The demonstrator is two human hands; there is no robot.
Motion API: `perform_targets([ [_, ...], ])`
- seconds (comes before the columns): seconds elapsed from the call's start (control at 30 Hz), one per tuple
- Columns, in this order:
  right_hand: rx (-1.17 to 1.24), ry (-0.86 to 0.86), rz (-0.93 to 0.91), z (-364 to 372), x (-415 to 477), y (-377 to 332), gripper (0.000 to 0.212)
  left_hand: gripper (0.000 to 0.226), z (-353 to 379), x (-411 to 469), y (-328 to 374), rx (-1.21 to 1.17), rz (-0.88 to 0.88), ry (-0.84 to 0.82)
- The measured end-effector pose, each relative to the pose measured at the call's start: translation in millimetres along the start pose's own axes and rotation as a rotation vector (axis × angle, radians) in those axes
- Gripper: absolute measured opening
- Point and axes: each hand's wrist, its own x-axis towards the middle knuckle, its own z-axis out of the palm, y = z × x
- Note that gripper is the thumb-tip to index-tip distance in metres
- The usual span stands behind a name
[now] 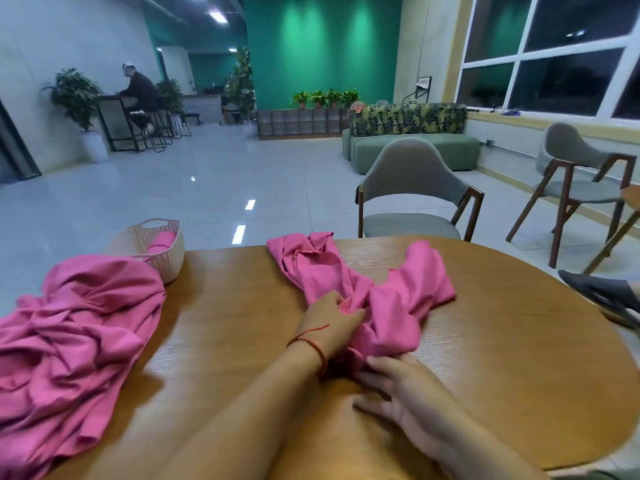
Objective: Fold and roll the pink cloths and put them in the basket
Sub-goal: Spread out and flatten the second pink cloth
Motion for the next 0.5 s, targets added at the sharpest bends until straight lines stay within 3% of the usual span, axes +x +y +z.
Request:
perform_targets([
  [0.1, -0.275, -0.125, 0.103, 2.8, -24.5, -17.7, 0.026, 0.022, -5.7, -2.7, -26.4, 0.004, 0.047, 0.081],
  [0.17, -0.482, -0.178, 0.073, -1.0, -31.4, -33.9, 0.021, 0.020, -10.5, -2.9, -36.5, 0.012, 0.090, 0.094],
  [0.33, -0.748, -0.081, -0.383, -8.1, -8.9, -81.2, 0.013, 0.014, -10.8, 1.5, -47.6, -0.029, 0.131, 0.091],
  [0.4, -0.930, -0.048, -0.553, -10.4, 7.7, -98.4, 0.026, 0.018, -9.9, 4.1, -53.6, -0.059, 0.142, 0.118],
  [0.5, -1.292, -0.134, -0.670, -19.9, 44.5, -115.0, 0.067, 0.021, -8.7, 3.7, -57.7, -0.077, 0.159, 0.126],
])
